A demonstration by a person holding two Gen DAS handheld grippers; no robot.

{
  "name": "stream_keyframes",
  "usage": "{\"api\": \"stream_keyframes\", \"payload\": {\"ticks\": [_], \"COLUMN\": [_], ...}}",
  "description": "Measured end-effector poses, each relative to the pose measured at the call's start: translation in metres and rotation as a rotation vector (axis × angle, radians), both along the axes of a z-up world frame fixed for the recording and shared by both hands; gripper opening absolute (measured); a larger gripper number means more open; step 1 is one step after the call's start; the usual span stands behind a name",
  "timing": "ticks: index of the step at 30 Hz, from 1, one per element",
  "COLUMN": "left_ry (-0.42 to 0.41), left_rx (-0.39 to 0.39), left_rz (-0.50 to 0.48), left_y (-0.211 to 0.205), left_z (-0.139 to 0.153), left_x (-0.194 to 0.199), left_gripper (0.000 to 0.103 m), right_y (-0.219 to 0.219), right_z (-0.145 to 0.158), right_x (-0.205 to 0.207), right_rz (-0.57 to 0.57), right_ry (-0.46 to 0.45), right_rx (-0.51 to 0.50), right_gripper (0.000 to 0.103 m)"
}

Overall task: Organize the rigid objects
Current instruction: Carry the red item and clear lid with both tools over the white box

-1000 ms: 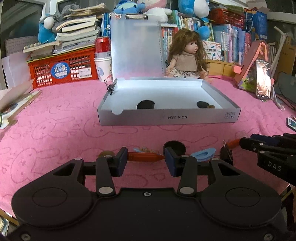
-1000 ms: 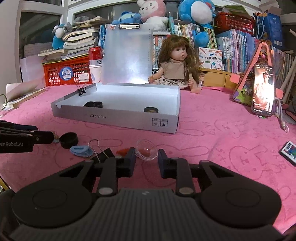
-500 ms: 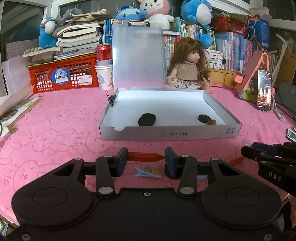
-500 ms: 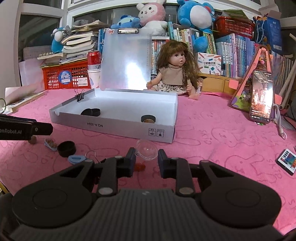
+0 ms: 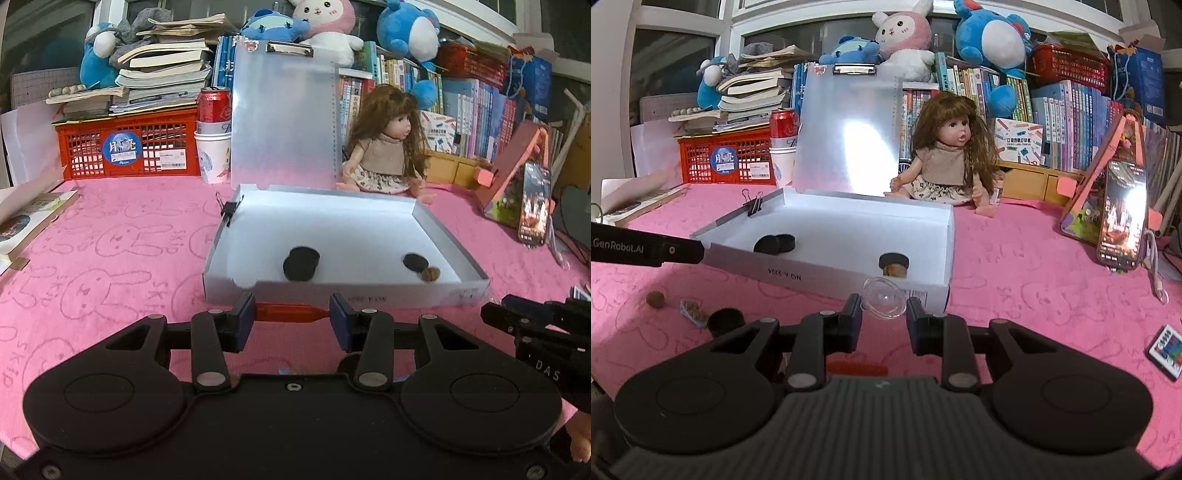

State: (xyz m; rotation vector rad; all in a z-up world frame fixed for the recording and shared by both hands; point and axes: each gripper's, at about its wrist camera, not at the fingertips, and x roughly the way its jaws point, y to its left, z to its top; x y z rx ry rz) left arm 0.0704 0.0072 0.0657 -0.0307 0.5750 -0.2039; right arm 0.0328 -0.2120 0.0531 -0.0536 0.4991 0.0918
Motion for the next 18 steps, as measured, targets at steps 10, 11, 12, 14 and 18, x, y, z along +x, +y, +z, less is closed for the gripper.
{"api": "stream_keyframes", "payload": {"ticks": [10,11,12,14,18], "left_ry": [-0.014,-0.017,-0.017,-0.006,0.030], "left_rx": [0.010,0.013,0.011,-0.002,0.010], "left_rz": [-0.014,-0.013,-0.010,-0.007,-0.004], "left_y": [-0.008,-0.009,-0.010,-0.010,-0.010], "left_z": [0.014,0.015,0.016,0.018,0.018], "left_x": [0.039,0.043,0.048,0.058,0.081], "left_gripper": [0.042,0.042,0.042,0.042,0.042], "right_y": [-0.009,-0.010,-0.011,-0.014,-0.020], "right_z": [0.010,0.011,0.012,0.013,0.016], "right_x": [0.036,0.041,0.045,0.053,0.072], "right_rz": [-0.017,-0.019,-0.021,-0.024,-0.030], "right_ry": [0.034,0.039,0.044,0.055,0.083], "right_rx": [0.035,0.041,0.047,0.062,0.085], "right_gripper": [0.031,0.031,0.031,0.031,0.031]}}
